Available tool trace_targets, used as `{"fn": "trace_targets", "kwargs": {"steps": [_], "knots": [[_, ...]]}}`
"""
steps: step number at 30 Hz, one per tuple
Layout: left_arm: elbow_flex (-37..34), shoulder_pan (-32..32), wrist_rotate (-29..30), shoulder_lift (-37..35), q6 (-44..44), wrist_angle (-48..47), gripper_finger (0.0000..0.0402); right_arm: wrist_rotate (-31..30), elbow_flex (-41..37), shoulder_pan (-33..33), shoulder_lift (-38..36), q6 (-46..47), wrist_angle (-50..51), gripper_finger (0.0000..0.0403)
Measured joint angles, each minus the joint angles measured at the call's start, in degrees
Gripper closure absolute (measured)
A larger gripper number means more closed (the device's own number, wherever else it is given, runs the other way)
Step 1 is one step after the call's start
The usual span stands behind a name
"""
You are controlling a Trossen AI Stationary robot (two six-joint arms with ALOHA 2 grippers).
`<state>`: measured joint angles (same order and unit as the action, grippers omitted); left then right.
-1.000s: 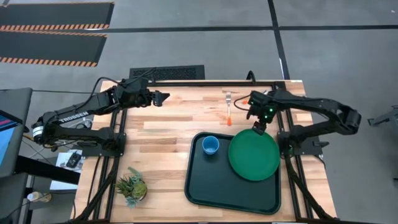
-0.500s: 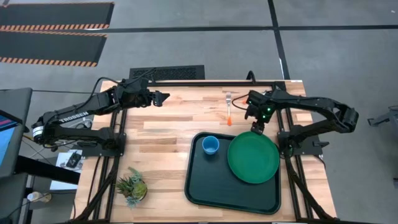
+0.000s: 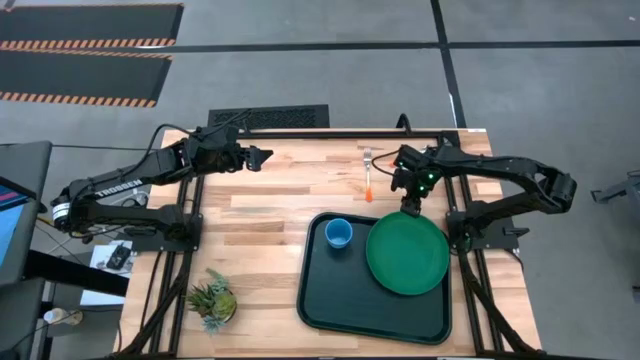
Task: Pick and place plate/cup/fork/spoon on tray
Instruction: Put the green plate on the black tray
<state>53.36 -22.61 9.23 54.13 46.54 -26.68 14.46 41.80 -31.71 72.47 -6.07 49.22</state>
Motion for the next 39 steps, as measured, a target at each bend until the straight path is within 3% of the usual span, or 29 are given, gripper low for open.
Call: {"fn": "trace_targets", "kwargs": {"steps": [13,19,25,29,34,39], "knots": [[0.0,0.0,0.6,0.0,0.0,0.0,0.0117,-0.5,-0.8,3.5,0.0,3.7,-3.2,0.0177],[0.0,0.0,0.5,0.0,0.0,0.0,0.0117,-0.7,1.6,4.3,-0.1,25.7,-5.9,0.0177],[0.0,0.0,-0.2,0.0,-2.1,0.0,0.0117,-1.5,2.1,10.8,-0.1,47.8,6.5,0.0177],[0.0,0.0,-0.2,0.0,-2.8,0.0,0.0117,-4.0,2.1,17.8,-0.1,61.8,9.5,0.0178],[0.0,0.0,-0.2,0.0,-4.3,0.0,0.0117,-12.4,2.1,24.9,-0.1,71.6,11.9,0.0178],[0.0,0.0,-0.2,0.0,-5.0,0.3,0.0117,-15.3,0.7,26.5,-0.1,72.3,13.2,0.0178]]}}
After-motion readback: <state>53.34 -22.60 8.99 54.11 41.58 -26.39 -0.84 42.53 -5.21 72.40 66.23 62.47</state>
